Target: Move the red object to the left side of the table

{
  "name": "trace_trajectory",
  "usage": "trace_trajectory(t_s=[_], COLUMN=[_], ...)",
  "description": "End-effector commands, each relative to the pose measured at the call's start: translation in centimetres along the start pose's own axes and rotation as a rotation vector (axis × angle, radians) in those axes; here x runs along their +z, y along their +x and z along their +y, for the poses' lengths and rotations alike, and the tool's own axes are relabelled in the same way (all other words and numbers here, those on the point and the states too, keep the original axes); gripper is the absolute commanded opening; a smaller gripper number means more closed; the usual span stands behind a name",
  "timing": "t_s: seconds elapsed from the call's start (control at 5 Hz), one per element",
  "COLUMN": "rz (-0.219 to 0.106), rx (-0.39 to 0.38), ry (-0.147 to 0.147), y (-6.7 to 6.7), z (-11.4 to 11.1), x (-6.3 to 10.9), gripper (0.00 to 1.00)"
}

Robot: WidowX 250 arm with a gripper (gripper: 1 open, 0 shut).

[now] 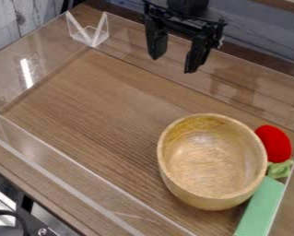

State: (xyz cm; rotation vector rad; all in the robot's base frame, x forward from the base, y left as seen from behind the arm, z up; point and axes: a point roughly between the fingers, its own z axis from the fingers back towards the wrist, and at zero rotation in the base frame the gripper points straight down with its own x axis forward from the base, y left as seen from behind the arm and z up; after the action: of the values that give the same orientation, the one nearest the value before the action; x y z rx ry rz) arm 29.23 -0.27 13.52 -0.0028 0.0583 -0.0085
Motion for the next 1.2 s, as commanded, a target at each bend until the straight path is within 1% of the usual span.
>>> trace_trajectory(t_s=[0.0, 0.2, 0.4, 0.6, 0.8, 1.0], rz=[0.032, 0.029, 0.012, -0.013, -0.031, -0.043], rx=[0.027, -0.011, -0.065, -0.123, -0.222, -0.301], ry=[-0.009, -0.013, -0.009, -0.006, 0.0, 0.006], y=[-0.2, 0.2, 1.3, 2.3, 1.9, 2.0], z=[0.5, -2.5, -6.2, -10.0, -13.9, -15.5], x=[-1.9, -3.3, -3.7, -3.8, -4.1, -5.0], gripper=[1.0, 1.0, 1.0, 1.0, 1.0, 1.0])
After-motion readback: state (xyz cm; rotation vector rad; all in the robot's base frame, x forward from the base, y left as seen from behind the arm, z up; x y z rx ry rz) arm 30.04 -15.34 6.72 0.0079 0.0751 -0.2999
